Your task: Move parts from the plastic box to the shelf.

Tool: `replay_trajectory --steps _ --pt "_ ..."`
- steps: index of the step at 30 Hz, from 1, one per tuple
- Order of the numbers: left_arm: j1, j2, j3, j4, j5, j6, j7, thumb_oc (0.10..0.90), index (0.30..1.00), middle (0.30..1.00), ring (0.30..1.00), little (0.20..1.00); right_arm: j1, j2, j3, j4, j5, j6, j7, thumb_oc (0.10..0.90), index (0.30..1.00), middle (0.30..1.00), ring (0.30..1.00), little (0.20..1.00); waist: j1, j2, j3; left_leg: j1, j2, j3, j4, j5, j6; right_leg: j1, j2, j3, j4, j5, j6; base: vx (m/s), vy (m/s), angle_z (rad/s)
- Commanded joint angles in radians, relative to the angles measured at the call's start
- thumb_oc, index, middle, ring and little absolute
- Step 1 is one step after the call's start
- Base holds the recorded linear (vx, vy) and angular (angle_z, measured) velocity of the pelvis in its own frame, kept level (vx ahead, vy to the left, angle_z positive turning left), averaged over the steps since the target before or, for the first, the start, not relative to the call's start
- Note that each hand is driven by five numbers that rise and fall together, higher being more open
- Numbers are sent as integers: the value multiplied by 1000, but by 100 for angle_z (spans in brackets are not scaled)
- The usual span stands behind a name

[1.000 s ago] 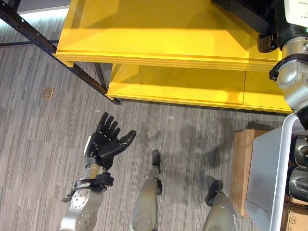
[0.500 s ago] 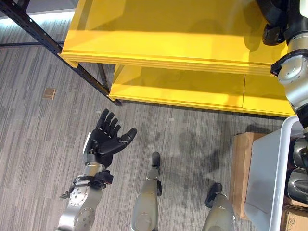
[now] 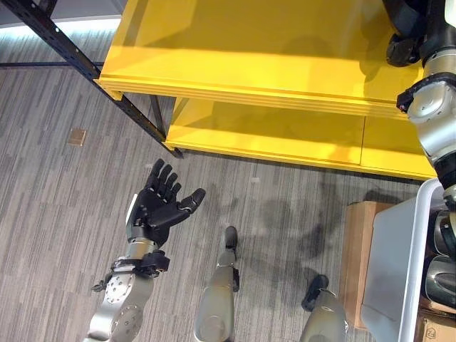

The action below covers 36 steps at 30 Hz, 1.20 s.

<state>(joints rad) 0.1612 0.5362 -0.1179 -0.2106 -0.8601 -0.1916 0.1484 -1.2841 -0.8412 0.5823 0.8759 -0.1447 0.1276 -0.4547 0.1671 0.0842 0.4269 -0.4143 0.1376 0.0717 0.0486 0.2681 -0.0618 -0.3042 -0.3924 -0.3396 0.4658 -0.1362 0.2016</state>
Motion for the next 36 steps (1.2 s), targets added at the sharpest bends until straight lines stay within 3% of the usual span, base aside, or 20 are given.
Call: replay_trajectory --steps 1,23,24,25,26,27,28,36 --pt "-44 54 36 -107 -18 -109 -11 900 1000 1000 1000 1000 -206 -10 52 -16 -31 -65 -47 400 300 300 300 300 3 -85 -51 77 44 -35 151 -249 -61 11 55 4 -161 141 -36 0 0 0" --pt "-42 42 39 -102 -13 -111 -11 900 1000 1000 1000 1000 -230 28 168 135 -64 -77 34 400 300 300 300 300 30 -99 -37 52 36 -47 158 -245 -58 16 60 -14 -176 147 -37 1 0 1" --pt "-42 42 39 -102 -12 -113 -10 900 1000 1000 1000 1000 -230 28 171 136 -65 -76 36 475 404 404 404 404 30 -99 -36 51 36 -48 159 -245 -58 15 60 -13 -175 147 -37 0 0 0" --pt "-44 42 39 -101 -12 -113 -10 900 1000 1000 1000 1000 -230 28 171 139 -66 -76 38 602 583 583 583 583 31 -99 -35 50 35 -49 161 -245 -58 14 60 -14 -174 147 -37 0 0 0" --pt "-45 42 39 -101 -12 -113 -10 900 1000 1000 1000 1000 -230 28 171 139 -66 -76 38 782 835 835 835 835 31 -99 -35 50 35 -49 161 -245 -58 14 60 -14 -174 147 -37 0 0 0" --pt "-45 42 39 -101 -12 -113 -10 900 1000 1000 1000 1000 -230 28 171 139 -66 -76 38 875 964 964 964 964 31 -99 -35 49 35 -49 161 -245 -58 14 60 -14 -174 147 -37 0 0 0" --pt "-48 40 39 -102 -11 -114 -11 900 1000 1000 1000 1000 -232 34 190 157 -76 -77 57 900 1000 1000 1000 1000 31 -102 -34 48 35 -50 161 -245 -57 12 61 -13 -173 148 -38 0 0 0" --pt "-47 39 43 -95 -11 -113 -14 900 1000 1000 1000 1000 -241 27 241 168 -72 -88 107 900 1000 1000 1000 1000 28 -109 -33 47 36 -47 163 -246 -59 11 62 -11 -172 148 -38 0 0 0"
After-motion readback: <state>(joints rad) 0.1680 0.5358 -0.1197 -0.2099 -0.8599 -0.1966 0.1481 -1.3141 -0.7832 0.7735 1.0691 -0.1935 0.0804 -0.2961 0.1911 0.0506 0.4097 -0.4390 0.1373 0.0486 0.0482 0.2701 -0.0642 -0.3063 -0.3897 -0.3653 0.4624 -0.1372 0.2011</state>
